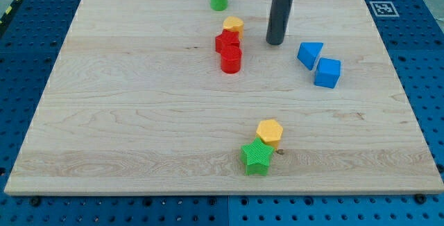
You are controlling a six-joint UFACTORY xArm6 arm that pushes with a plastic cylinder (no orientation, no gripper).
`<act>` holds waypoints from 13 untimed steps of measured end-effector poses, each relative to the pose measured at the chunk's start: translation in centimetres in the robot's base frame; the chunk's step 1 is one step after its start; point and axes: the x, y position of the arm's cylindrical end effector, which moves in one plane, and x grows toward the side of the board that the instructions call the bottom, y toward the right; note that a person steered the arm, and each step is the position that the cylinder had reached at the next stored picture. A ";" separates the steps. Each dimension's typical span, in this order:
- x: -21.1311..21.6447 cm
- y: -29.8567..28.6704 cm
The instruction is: Push the yellow heart vertically below the red circle
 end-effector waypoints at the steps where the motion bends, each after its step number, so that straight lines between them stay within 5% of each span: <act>1: -0.6 -4.2; 6: -3.9 -12.4; 8: -10.3 -11.4; 10: -10.1 -17.1; 13: -9.6 -14.8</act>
